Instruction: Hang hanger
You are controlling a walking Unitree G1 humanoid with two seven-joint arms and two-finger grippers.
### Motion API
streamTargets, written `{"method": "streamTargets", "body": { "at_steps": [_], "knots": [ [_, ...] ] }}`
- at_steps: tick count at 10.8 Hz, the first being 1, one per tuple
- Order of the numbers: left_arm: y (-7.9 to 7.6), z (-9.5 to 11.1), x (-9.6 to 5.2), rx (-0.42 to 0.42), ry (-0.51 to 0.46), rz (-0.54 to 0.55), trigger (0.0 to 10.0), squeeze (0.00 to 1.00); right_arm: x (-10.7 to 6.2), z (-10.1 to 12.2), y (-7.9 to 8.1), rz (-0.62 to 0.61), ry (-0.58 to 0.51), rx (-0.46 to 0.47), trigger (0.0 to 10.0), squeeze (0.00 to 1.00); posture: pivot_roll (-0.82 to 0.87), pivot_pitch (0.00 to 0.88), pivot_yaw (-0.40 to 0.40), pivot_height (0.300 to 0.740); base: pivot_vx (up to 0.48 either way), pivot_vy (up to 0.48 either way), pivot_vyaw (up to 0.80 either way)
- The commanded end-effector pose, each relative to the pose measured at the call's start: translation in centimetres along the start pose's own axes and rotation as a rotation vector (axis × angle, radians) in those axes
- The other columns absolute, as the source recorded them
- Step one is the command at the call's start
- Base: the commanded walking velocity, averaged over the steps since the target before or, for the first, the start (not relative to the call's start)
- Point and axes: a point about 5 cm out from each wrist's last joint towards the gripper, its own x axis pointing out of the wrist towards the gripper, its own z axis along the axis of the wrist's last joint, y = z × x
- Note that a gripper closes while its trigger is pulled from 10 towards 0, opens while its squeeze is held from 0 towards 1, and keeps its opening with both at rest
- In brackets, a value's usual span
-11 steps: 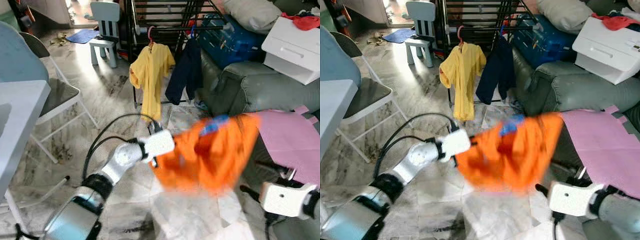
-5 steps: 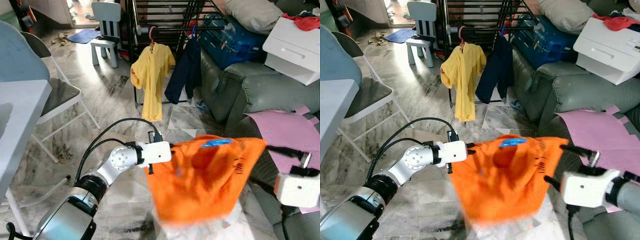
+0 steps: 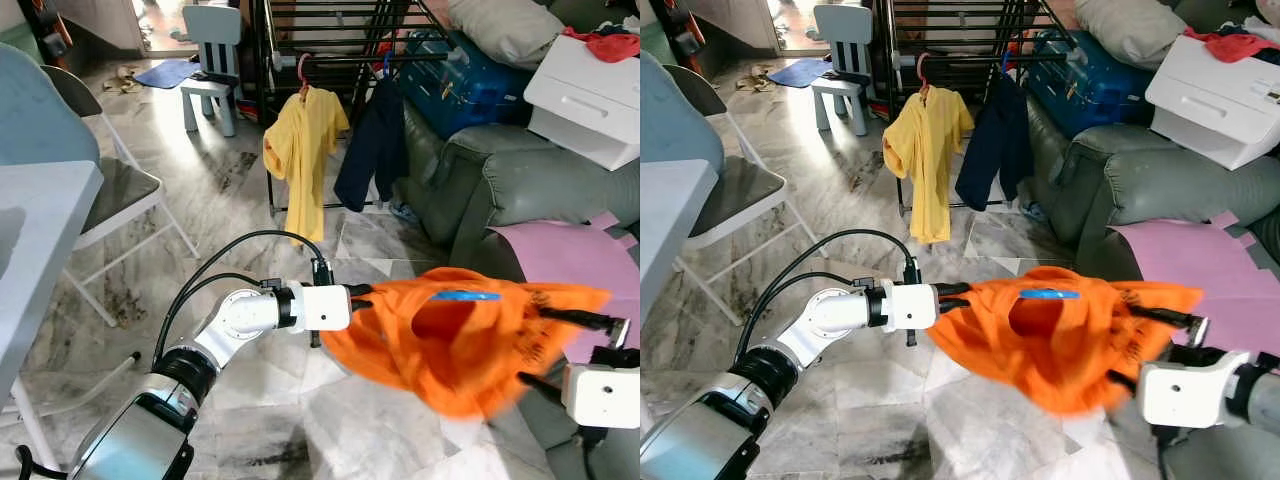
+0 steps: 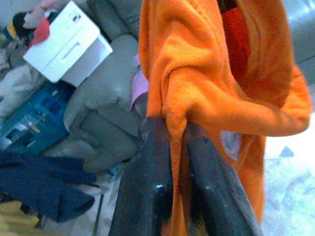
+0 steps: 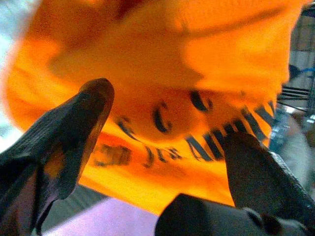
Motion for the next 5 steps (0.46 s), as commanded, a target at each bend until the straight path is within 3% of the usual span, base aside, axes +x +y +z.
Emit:
{"method": "streamTargets", "body": {
  "at_steps": [1, 3, 5],
  "knots": [
    [0.2, 0.6, 0.0, 0.028, -0.039, -0.005, 0.0, 0.0, 0.0, 0.3, -0.8, -0.041, -0.007, -0.069, 10.0, 0.0, -0.06, 0.0, -0.031, 0.74, 0.0, 0.0, 0.0],
    [0.0, 0.5, 0.0, 0.027, -0.042, -0.014, 0.0, 0.0, 0.1, 0.4, -0.8, -0.063, -0.019, -0.085, 10.0, 0.0, -0.05, 0.0, -0.031, 0.74, 0.0, 0.0, 0.0],
    [0.0, 0.1, 0.1, 0.04, 0.005, -0.012, 0.0, 0.0, 0.2, 2.5, -0.6, -0.023, -0.135, 0.033, 10.0, 0.0, -0.05, 0.0, -0.031, 0.74, 0.0, 0.0, 0.0]
  ]
}}
